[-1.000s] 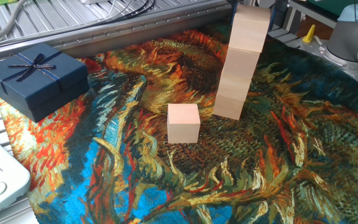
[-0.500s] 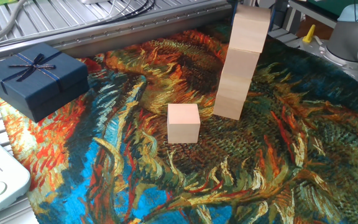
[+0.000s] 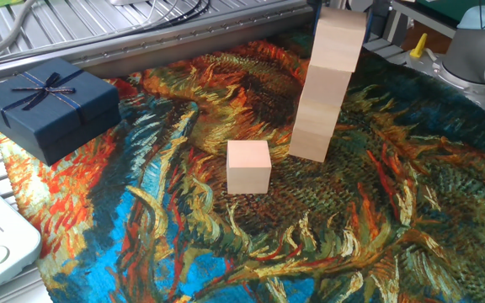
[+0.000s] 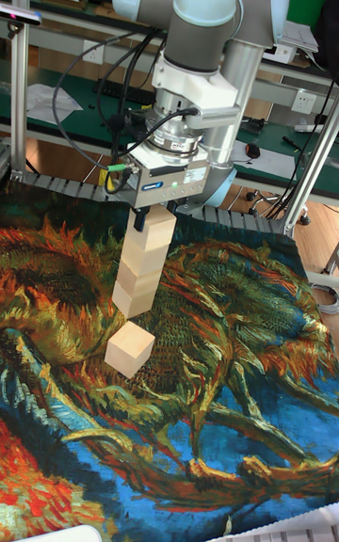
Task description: Stack the blocks in a vertical line of five
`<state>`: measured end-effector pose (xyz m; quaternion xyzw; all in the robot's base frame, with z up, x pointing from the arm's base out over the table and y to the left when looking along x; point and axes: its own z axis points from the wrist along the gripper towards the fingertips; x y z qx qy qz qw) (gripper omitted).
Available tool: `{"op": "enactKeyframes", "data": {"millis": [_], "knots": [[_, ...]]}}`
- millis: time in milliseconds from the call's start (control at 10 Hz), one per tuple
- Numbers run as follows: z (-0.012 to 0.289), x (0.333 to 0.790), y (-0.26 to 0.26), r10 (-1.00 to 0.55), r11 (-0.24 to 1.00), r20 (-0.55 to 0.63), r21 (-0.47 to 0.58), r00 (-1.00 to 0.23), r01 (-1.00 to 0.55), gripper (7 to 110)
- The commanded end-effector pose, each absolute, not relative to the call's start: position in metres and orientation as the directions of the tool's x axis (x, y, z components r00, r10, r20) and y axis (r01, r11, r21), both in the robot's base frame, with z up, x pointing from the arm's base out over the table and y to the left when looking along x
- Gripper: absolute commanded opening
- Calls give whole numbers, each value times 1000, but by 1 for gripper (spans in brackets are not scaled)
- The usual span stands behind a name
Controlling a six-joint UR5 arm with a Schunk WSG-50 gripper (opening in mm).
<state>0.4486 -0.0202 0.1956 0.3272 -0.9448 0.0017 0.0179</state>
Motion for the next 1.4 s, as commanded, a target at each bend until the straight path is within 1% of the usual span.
{"op": "enactKeyframes", "data": {"millis": [0, 900, 1000, 1100, 1200, 1300], "knots": [[197, 450, -19, -622, 783, 24, 18, -783, -621, 22], [196, 448, -15, -627, 779, 26, 35, -779, -626, 22], [196, 448, -14, -631, 776, 22, 40, -776, -629, 44], [196, 448, -12, -633, 774, 19, 46, -774, -632, 44], [196, 448, -13, -639, 769, 21, 46, -769, -638, 66], [197, 448, -14, -642, 766, 22, 43, -766, -641, 66]]}}
